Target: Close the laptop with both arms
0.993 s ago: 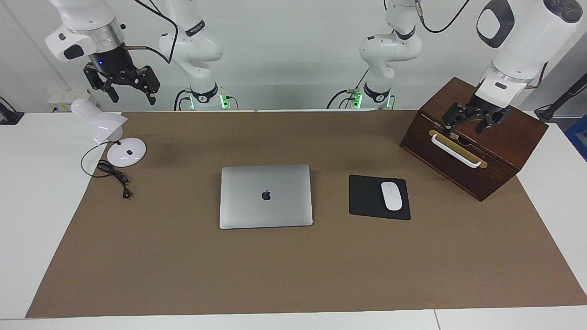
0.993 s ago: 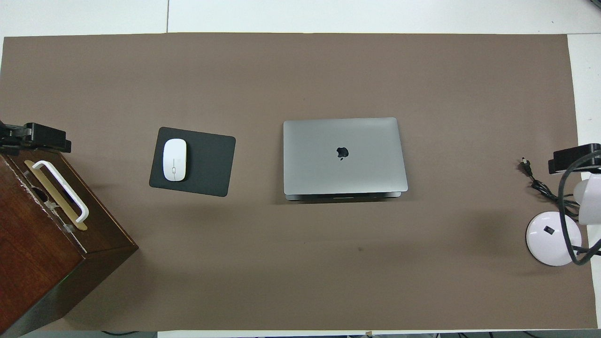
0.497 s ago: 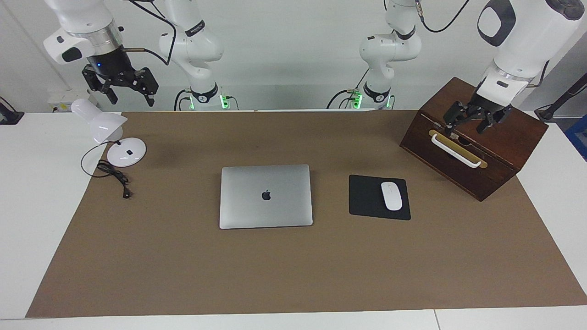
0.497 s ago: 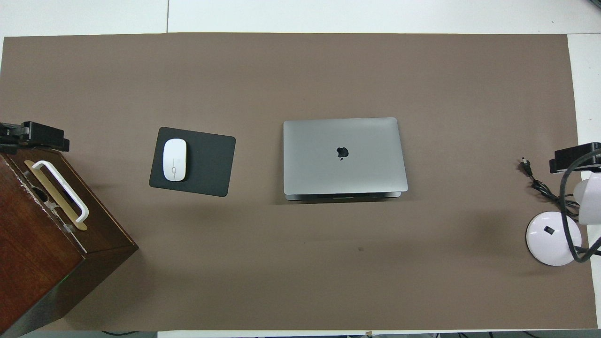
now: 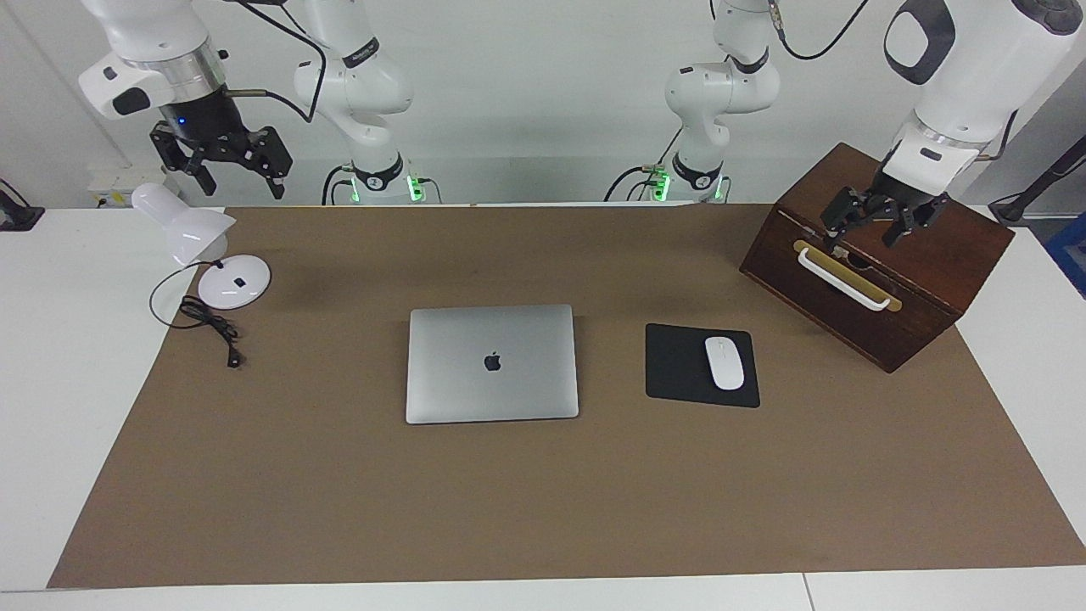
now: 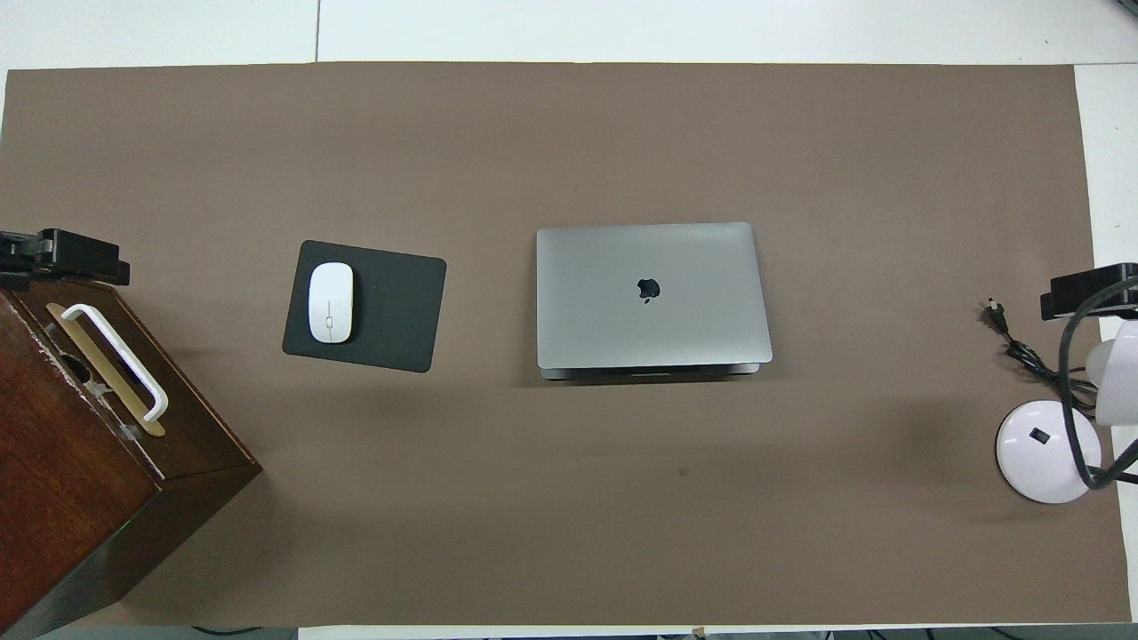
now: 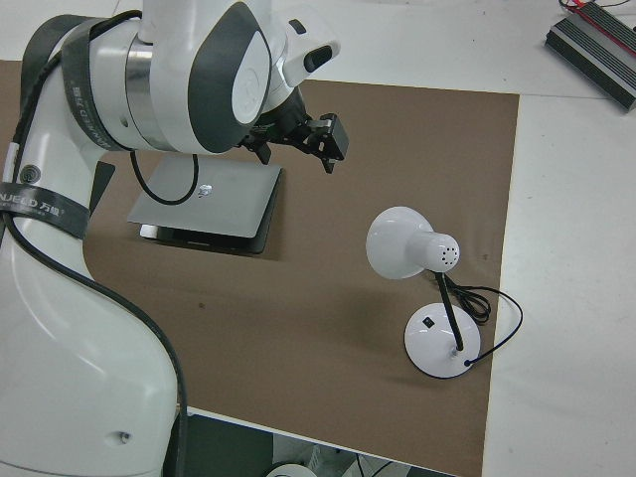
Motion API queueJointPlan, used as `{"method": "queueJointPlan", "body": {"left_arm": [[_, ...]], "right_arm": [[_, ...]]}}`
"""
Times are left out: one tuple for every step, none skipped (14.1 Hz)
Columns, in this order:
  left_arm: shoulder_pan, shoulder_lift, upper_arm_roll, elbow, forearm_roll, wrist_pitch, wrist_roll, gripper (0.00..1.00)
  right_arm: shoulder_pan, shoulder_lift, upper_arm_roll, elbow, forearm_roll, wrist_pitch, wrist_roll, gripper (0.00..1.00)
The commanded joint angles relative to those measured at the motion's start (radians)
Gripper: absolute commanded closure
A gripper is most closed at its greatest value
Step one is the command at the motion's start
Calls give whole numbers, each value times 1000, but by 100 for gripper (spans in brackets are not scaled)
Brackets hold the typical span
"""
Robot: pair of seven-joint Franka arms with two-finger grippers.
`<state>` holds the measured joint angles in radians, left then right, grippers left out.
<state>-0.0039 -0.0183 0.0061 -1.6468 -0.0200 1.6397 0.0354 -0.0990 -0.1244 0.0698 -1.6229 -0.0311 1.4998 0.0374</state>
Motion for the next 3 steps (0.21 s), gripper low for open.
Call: {"method": "queueJointPlan", "body": {"left_arm": [[10, -2, -3, 13, -3, -4, -2, 0], [10, 0, -3, 13, -3, -4, -2, 0], [10, -2, -3, 13, -3, -4, -2, 0]], "right_arm": [[-16, -4, 8, -18, -15, 22, -33, 0], [-16, -7, 8, -26, -13, 23, -31, 0], [-16, -6, 8, -26, -15, 23, -31, 0]]}}
